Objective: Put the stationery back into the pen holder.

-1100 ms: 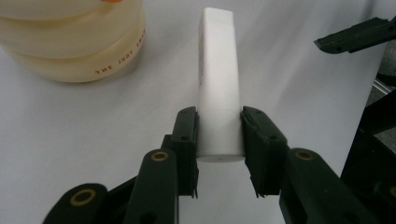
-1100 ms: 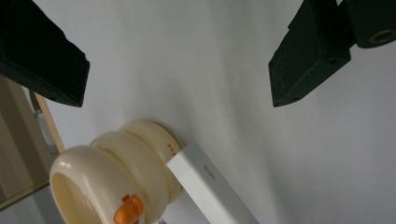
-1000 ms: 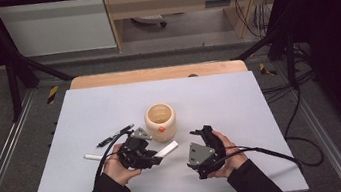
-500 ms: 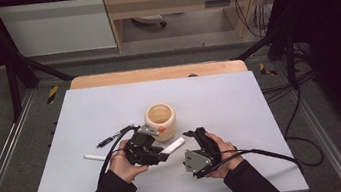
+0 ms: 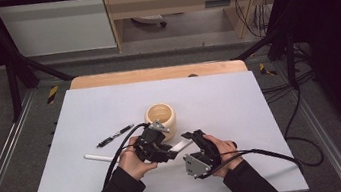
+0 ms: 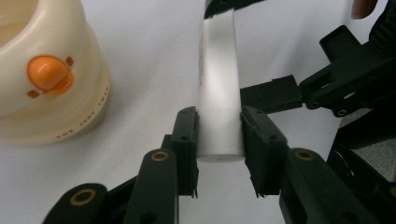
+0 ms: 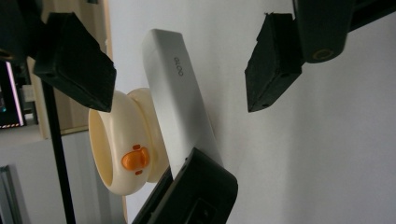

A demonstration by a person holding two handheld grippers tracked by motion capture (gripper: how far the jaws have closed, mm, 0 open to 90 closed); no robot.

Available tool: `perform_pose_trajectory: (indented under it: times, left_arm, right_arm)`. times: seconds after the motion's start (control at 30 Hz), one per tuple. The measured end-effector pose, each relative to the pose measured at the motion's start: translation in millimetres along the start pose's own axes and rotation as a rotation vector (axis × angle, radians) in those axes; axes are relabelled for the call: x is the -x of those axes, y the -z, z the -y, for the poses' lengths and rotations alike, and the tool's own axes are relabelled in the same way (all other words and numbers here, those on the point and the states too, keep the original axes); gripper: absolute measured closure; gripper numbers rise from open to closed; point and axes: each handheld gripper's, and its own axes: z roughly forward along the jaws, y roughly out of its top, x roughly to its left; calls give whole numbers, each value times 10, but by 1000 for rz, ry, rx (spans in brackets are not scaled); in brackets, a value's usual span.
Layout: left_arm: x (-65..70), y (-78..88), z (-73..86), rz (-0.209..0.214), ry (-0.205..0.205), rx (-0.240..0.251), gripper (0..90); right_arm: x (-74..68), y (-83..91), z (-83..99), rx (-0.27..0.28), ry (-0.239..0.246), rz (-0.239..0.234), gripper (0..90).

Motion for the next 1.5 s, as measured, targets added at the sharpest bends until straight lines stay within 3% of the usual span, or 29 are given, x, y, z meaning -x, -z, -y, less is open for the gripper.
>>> perform_pose_trajectory:
  times: [0.43,1.1,1.37,1.5]
  left_arm:
    - [34,-33,-39,0,-3,-9,668]
    - [59,-55,-62,2,-8,-19,668]
    - [58,-42,-59,-2,-13,-1,665]
    - [63,-22,-52,-6,-24,18,658]
  right_arm:
    - [-24,-15,12,6,89,6,434]
    - [-40,-7,17,25,176,15,648]
    - [-46,-13,20,19,183,10,669]
    - [-39,-9,20,21,160,8,671]
